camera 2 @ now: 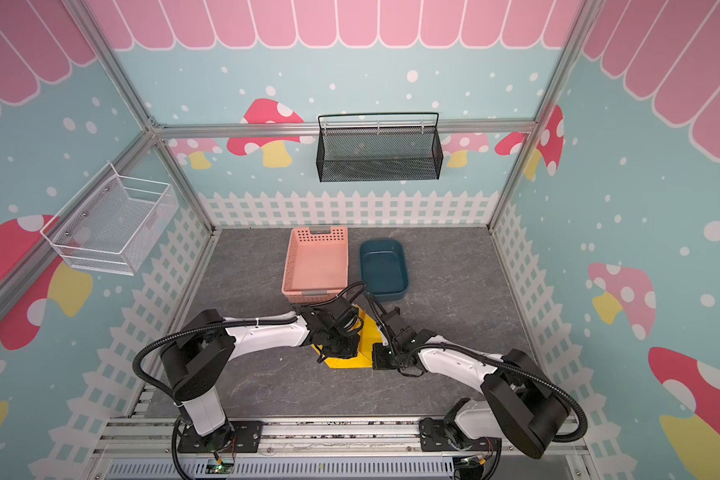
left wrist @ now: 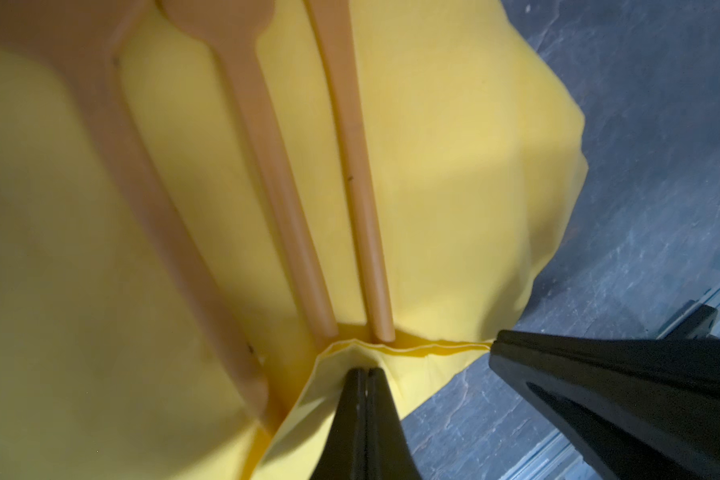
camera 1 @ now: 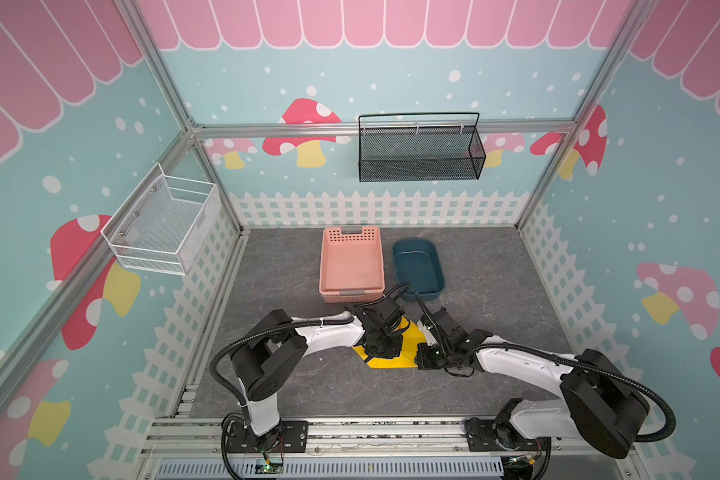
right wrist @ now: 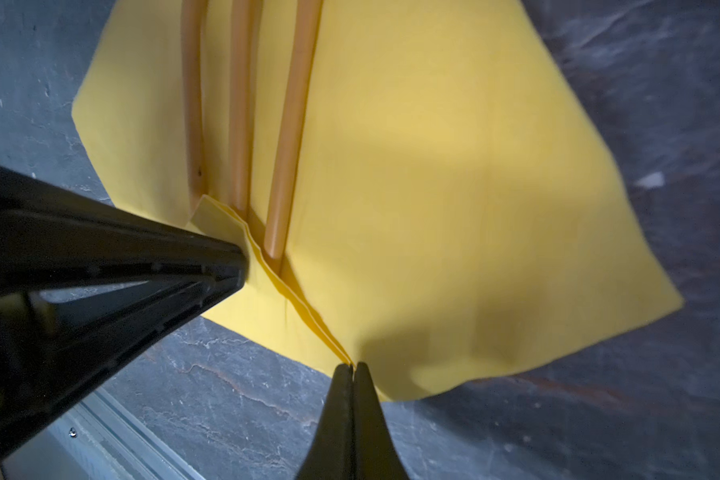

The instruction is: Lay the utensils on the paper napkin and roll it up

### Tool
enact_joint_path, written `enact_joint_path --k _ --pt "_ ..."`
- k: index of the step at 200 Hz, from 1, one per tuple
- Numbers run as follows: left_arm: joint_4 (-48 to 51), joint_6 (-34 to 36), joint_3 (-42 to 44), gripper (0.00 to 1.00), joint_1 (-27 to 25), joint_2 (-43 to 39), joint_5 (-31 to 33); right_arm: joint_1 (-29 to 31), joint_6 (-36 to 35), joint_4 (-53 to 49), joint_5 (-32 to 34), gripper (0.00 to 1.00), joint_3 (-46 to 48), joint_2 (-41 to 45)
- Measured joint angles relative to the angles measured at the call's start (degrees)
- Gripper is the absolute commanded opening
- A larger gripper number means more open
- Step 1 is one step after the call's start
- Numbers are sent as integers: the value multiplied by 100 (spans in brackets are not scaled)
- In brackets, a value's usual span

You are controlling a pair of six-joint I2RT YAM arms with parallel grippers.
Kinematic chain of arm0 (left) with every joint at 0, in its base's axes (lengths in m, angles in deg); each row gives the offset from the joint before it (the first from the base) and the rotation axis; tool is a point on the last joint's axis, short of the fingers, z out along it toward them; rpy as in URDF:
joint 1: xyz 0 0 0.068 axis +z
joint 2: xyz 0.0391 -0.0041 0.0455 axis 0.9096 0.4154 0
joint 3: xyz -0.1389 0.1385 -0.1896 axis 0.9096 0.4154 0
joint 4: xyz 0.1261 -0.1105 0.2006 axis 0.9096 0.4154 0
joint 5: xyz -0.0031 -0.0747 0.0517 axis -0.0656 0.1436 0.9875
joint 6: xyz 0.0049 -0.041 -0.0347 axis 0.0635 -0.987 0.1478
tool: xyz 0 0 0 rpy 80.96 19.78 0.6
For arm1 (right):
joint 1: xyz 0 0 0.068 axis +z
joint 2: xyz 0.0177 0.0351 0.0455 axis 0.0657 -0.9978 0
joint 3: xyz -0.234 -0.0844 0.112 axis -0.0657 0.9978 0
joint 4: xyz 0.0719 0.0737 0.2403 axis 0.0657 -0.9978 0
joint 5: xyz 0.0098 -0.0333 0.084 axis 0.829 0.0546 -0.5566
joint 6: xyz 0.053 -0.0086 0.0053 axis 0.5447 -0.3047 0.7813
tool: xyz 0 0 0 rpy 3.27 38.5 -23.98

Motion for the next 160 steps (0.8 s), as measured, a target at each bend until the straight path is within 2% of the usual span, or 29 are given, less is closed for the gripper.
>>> enact_joint_path --k 47,98,160 --pt "0 -17 2 0 0 0 0 -9 -11 4 -7 4 11 -125" --pt "-2 -39 2 0 0 0 0 -61 -17 -66 131 4 15 354" --pt "-20 -42 4 0 0 0 0 -140 -66 31 28 4 179 118"
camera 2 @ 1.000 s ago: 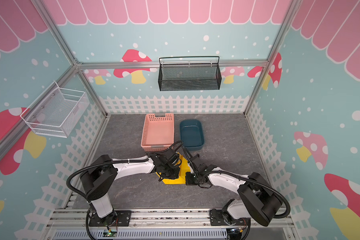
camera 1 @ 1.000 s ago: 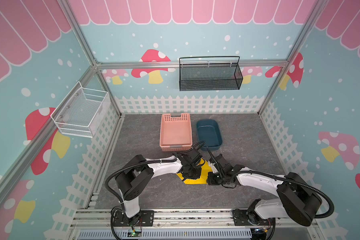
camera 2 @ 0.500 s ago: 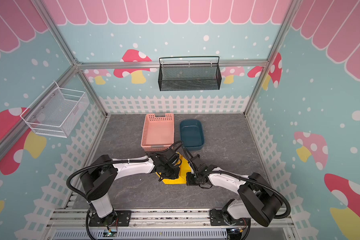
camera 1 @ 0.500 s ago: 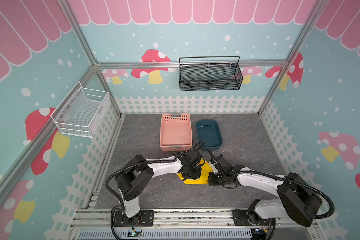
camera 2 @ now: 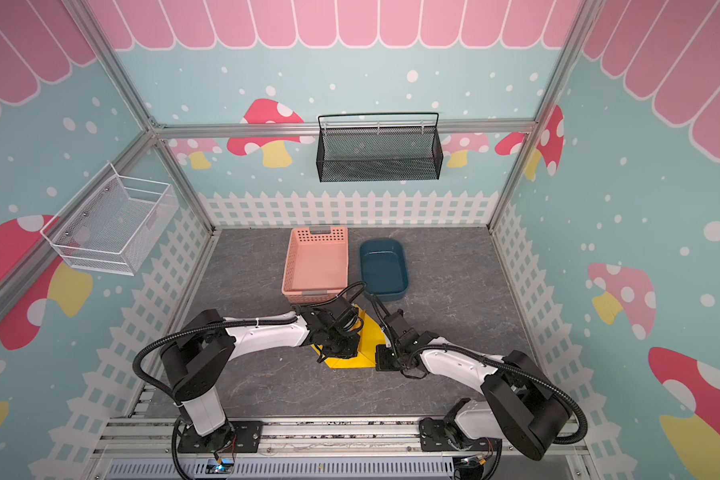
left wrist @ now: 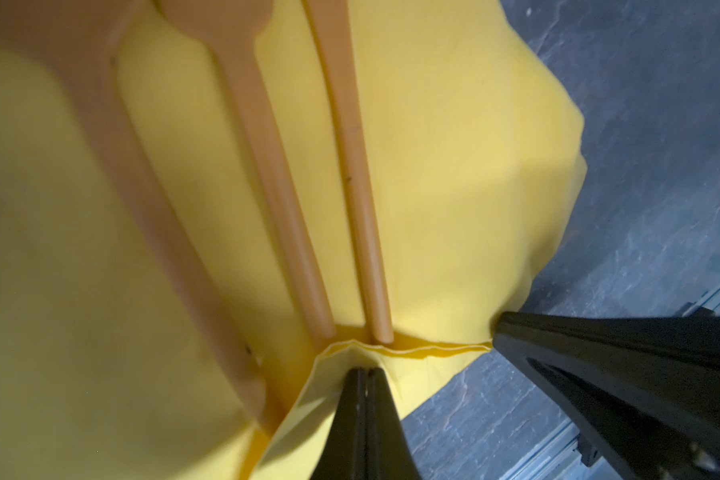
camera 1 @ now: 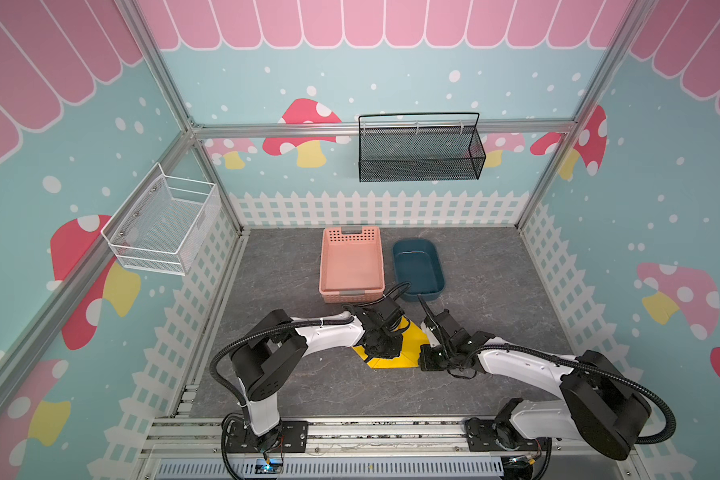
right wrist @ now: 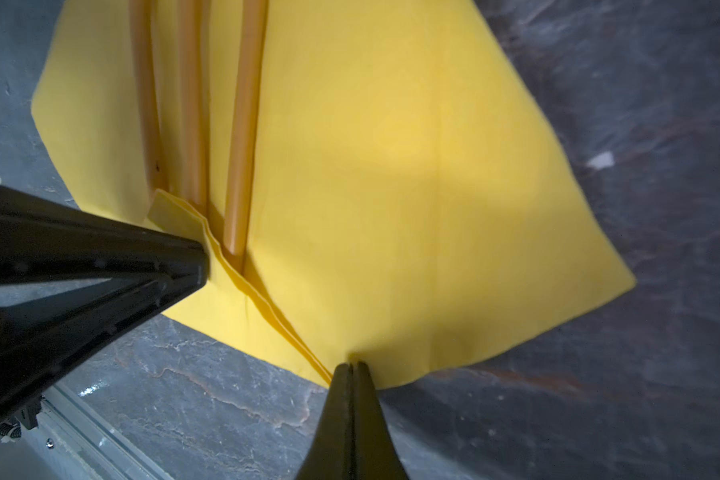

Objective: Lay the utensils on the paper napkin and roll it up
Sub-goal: 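Release the napkin with the right gripper and lift it while the left holds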

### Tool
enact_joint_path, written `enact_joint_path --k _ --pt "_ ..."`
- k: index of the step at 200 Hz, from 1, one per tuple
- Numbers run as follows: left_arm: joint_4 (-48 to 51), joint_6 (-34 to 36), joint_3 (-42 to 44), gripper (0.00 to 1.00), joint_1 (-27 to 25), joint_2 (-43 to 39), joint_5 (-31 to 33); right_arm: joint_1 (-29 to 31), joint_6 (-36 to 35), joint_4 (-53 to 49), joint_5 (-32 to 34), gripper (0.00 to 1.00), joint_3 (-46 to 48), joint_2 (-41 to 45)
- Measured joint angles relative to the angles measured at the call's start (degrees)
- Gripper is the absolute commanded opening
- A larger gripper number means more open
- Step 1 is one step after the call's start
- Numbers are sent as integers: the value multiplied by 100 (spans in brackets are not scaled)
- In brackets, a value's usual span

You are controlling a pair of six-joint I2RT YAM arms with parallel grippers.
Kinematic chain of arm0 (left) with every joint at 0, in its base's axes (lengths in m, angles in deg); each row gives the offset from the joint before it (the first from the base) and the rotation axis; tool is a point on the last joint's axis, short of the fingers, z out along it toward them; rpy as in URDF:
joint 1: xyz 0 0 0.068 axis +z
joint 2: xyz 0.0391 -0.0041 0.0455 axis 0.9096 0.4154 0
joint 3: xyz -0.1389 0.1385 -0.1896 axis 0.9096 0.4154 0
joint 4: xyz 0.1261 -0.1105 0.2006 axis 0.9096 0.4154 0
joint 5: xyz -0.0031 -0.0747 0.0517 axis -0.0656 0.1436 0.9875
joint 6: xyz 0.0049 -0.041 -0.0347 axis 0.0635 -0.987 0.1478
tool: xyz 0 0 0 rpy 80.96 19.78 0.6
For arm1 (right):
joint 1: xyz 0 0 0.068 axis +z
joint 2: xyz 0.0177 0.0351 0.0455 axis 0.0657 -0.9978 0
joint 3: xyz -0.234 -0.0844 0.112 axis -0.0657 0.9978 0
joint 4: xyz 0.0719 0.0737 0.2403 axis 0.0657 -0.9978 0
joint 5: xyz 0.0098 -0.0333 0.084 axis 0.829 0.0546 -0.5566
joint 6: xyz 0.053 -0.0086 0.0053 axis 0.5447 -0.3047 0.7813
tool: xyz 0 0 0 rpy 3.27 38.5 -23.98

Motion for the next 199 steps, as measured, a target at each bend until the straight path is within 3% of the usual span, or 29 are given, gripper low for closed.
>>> enact_joint_path --k 49,81,132,199 --pt "-15 0 2 0 0 0 0 -437 -79 13 -190 12 0 404" --pt "-15 -2 2 0 0 0 -2 -887 -140 144 -535 27 140 540" --pt "-17 -17 2 0 0 0 -2 -1591 -4 509 -1342 42 719 638" --pt "-15 -20 2 0 0 0 -7 -2253 254 1602 -2371 46 1296 579"
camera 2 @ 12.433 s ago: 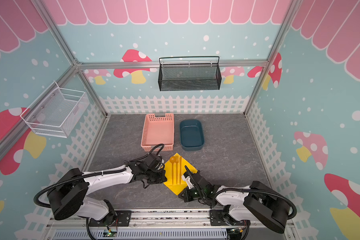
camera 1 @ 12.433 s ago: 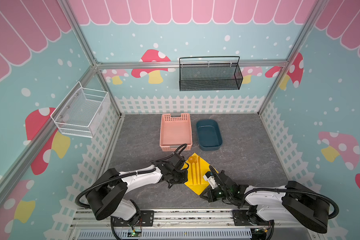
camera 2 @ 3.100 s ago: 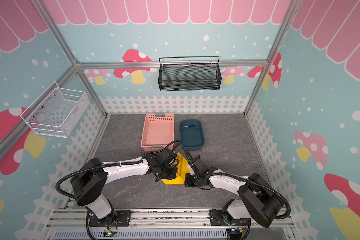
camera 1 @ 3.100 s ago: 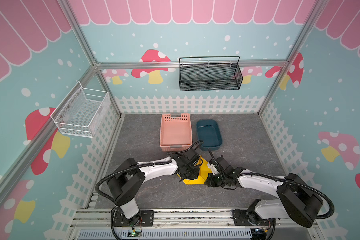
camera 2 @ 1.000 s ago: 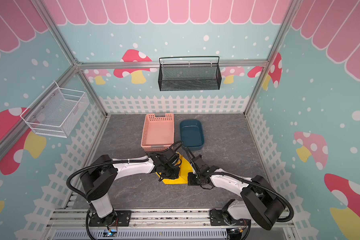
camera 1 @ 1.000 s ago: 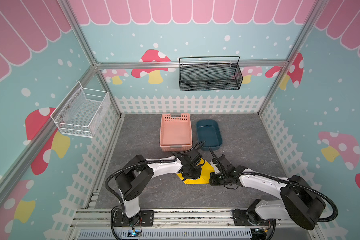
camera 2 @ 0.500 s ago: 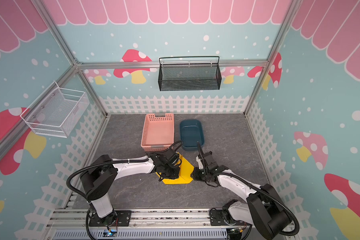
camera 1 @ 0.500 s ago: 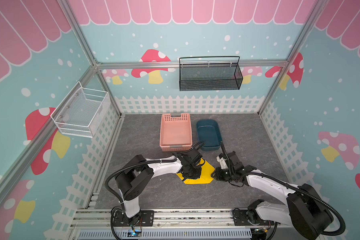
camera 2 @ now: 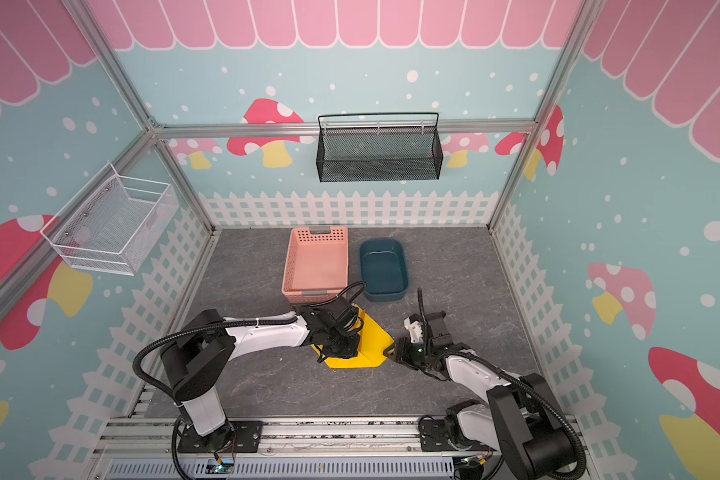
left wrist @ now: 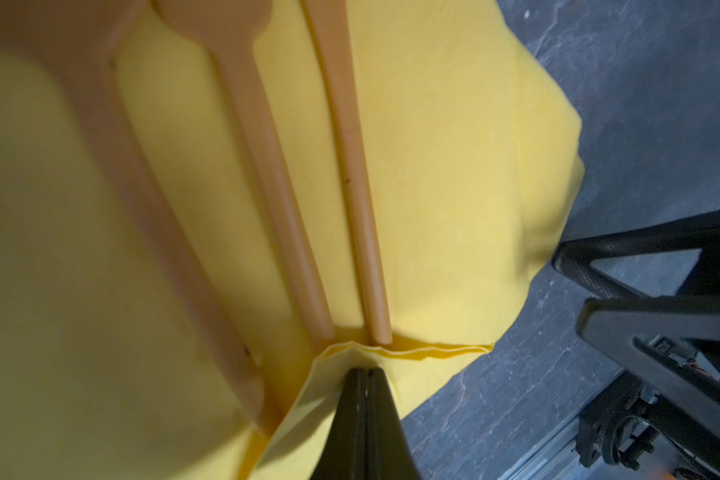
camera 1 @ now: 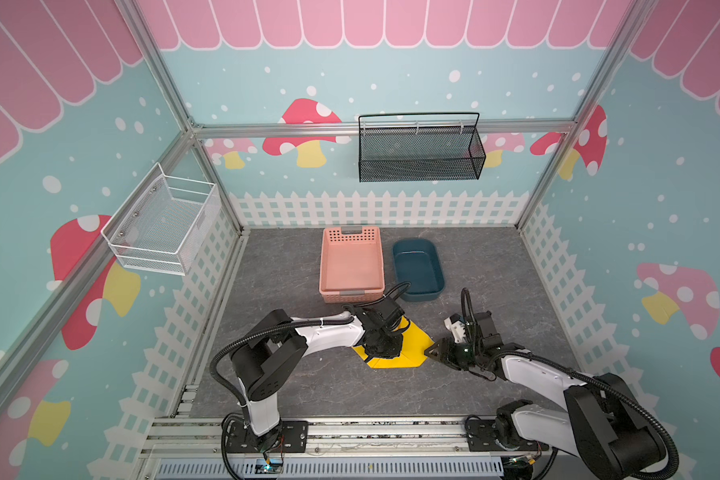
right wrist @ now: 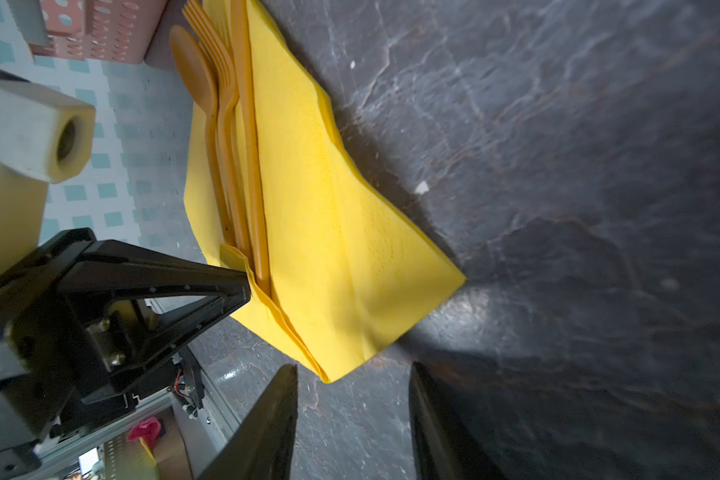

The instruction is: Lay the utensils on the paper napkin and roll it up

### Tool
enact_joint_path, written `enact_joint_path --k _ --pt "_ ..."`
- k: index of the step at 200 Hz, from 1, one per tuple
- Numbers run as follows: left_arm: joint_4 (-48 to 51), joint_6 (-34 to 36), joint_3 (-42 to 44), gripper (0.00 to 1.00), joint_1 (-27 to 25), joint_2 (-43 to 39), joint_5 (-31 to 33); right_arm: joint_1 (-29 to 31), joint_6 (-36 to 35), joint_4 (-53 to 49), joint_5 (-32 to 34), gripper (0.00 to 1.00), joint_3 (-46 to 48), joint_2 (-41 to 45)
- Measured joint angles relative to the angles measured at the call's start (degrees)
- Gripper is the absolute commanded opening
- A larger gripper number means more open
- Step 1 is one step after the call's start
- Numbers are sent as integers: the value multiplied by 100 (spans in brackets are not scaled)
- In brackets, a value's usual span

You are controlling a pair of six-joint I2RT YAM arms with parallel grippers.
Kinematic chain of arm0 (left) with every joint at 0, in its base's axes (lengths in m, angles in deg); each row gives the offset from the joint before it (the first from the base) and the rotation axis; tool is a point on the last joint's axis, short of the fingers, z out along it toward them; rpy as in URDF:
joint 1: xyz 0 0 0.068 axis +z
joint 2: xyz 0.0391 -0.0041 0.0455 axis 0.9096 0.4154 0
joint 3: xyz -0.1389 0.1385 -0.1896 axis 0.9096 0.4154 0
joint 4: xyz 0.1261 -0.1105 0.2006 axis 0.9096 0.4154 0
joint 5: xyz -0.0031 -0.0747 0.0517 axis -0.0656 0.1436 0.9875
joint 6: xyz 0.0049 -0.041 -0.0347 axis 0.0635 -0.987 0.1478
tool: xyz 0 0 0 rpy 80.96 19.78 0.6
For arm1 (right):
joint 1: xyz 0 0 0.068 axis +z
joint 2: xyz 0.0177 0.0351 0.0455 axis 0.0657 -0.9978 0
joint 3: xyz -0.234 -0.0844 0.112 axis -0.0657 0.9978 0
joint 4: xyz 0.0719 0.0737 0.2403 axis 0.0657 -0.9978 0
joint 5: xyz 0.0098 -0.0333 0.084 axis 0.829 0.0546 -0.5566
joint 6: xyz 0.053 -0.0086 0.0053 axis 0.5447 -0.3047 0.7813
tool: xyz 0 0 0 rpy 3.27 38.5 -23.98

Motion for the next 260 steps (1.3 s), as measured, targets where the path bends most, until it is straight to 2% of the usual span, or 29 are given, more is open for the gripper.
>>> enact_joint_path --k 45,98,171,260 --pt "0 2 0 0 0 0 -13 -361 319 1027 -680 45 358 -310" --pt "0 2 0 0 0 0 -20 -498 752 1965 -1086 44 664 -586" --pt "0 2 2 0 0 0 -20 -610 1176 2675 -1298 41 831 -887" --pt "0 2 2 0 0 0 -39 -682 1263 2997 -1338 36 831 -986"
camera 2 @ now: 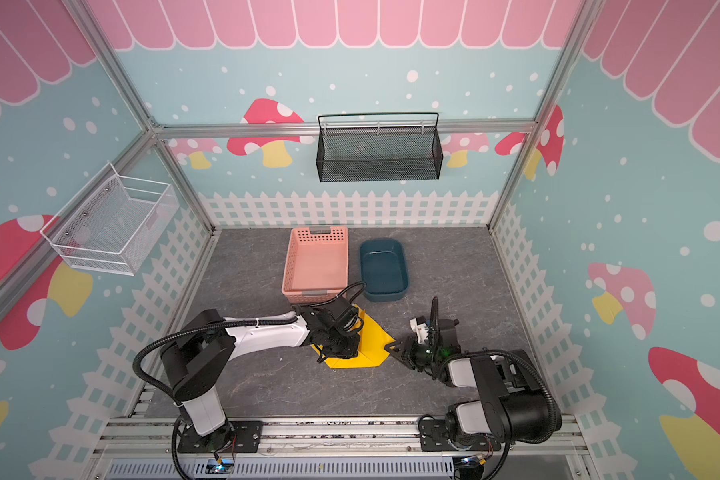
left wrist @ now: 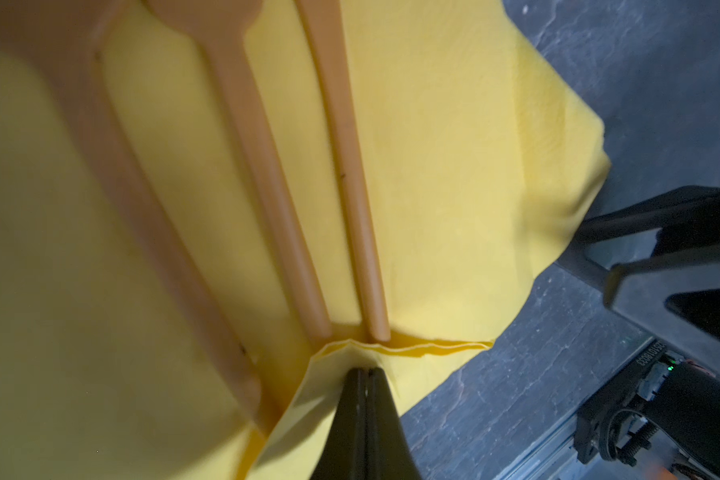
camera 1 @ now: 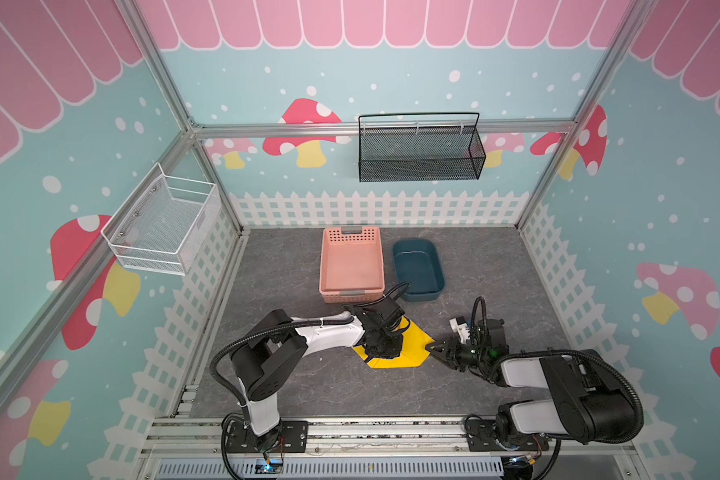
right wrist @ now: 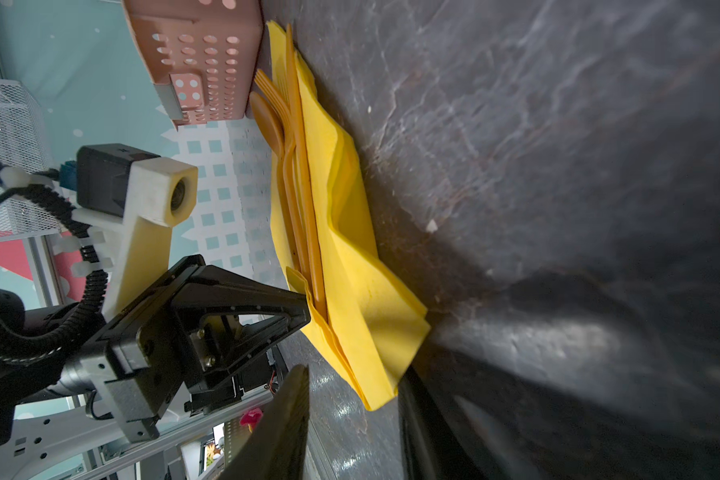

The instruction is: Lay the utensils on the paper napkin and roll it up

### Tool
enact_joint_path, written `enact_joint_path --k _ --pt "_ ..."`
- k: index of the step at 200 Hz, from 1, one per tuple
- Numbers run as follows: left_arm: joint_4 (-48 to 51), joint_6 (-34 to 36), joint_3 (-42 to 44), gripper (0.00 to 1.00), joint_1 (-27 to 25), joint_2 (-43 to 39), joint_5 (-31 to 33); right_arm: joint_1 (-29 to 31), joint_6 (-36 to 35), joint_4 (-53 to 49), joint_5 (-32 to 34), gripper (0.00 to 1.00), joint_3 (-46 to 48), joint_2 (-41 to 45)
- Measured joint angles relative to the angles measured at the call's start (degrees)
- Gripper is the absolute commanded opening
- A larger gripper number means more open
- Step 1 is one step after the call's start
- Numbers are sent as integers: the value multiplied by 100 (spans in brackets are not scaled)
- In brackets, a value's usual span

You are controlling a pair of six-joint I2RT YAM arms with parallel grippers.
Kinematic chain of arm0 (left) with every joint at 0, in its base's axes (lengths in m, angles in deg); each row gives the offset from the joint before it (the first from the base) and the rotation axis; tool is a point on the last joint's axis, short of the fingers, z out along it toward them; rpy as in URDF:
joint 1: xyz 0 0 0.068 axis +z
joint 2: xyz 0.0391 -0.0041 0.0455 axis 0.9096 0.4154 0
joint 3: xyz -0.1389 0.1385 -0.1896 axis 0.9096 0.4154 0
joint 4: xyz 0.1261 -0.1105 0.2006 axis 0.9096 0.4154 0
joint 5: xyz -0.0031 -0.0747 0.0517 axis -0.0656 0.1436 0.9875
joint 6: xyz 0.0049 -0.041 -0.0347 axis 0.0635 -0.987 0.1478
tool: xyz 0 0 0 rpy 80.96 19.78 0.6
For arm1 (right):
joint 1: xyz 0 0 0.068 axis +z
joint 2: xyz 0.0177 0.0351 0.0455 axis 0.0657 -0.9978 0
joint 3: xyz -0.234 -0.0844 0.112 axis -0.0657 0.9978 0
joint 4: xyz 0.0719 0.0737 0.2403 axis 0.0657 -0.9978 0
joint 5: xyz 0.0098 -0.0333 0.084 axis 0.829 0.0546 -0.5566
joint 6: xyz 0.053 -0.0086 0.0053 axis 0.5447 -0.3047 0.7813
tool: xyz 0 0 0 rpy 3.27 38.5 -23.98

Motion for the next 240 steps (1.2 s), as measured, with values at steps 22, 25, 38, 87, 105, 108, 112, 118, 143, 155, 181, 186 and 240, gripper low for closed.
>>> enact_joint_path --k 22,25,38,87,105,108,112,118,143,155,181,186,240 --pt "0 0 0 0 0 0 0 -4 -4 9 0 33 -35 -9" --pt "0 0 0 0 0 0 0 -4 -4 11 2 33 -44 -13" --pt "0 0 0 0 0 0 0 -11 -11 17 7 33 -74 -26" --pt "0 2 0 0 0 0 -2 -37 -181 -118 111 32 -181 -26" --pt "0 0 0 0 0 0 0 -39 -297 -297 184 31 -291 -24" --pt "0 0 0 0 0 0 -2 -39 -323 -332 203 31 -313 -22" --pt "0 0 0 0 0 0 -2 -42 -350 -374 219 31 -341 -22" --pt "0 0 0 0 0 0 -2 -42 -396 -442 251 30 -387 -20" --pt "0 0 0 0 0 0 0 -42 -599 -750 391 26 -584 -7" --pt "0 0 0 0 0 0 0 -42 -715 -940 468 22 -675 17" --pt "0 2 0 0 0 0 0 -48 -909 -1292 612 12 -796 63" --pt "0 2 0 0 0 0 0 -52 -927 -1355 645 11 -811 79" --pt "39 7 0 0 0 -9 7 -68 -1217 -1915 863 3 -1005 238"
